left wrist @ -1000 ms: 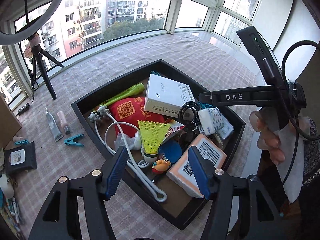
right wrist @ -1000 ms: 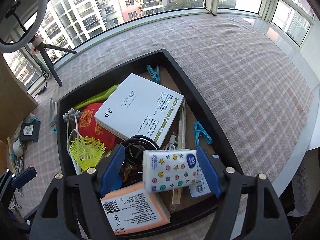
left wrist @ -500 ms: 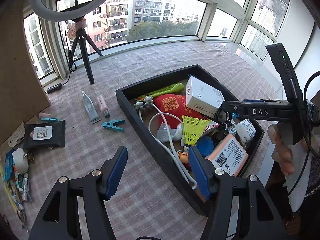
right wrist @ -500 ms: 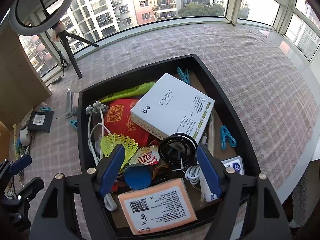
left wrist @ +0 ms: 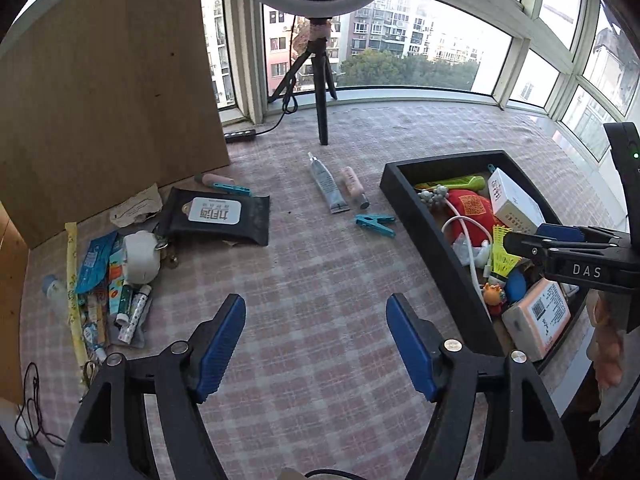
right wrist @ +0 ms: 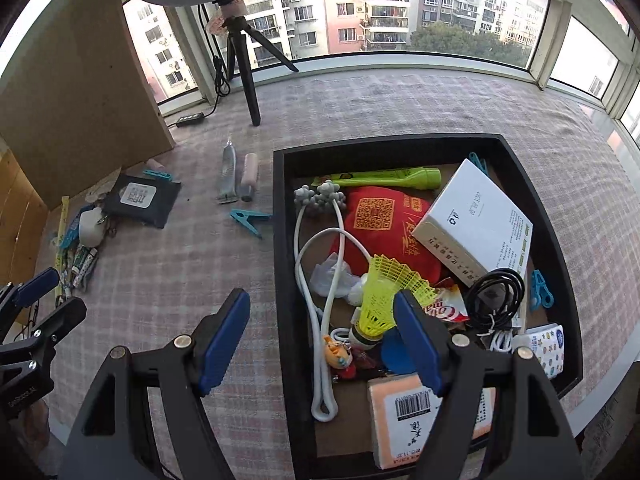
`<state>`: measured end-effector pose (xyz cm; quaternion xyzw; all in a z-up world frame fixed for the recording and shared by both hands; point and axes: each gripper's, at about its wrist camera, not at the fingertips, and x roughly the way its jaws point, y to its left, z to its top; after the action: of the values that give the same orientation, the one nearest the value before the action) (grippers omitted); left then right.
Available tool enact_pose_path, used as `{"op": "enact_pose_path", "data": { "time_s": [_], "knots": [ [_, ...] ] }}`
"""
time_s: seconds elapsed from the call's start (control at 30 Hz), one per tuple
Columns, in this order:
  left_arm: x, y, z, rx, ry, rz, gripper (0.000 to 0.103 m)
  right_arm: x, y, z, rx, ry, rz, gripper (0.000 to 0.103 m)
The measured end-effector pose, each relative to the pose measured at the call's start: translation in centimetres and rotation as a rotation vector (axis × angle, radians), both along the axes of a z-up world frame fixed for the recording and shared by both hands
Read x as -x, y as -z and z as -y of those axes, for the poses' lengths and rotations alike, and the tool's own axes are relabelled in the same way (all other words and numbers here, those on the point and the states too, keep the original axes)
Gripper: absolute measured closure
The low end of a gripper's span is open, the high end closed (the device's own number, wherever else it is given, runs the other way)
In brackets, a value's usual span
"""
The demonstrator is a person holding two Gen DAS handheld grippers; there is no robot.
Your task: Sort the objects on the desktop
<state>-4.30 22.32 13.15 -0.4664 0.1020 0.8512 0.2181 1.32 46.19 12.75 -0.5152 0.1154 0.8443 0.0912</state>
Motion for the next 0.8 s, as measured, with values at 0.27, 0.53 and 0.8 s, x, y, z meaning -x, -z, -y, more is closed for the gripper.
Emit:
{"op": "enact_pose_path", "data": {
  "time_s": [0.27, 0.53, 0.8],
  "knots": [
    [-0.1, 1.5, 7.7, 0.053, -0.199, -0.001, 0.027, 0.2, 2.4, 5.7, 0.028, -0.066, 0.021, 0.03],
    [-1.3, 1.8, 12.2, 0.03, -0.292, 0.027, 0.027, 0.5, 3.4, 9.6, 0.011, -0.121, 0.027, 0.03],
    [-1.3, 1.8, 13.0, 0.037, -0.326, 0.033, 0.023, 0.6, 3.6, 11.4, -0.021, -0.153, 0.016, 0.03]
  ]
}}
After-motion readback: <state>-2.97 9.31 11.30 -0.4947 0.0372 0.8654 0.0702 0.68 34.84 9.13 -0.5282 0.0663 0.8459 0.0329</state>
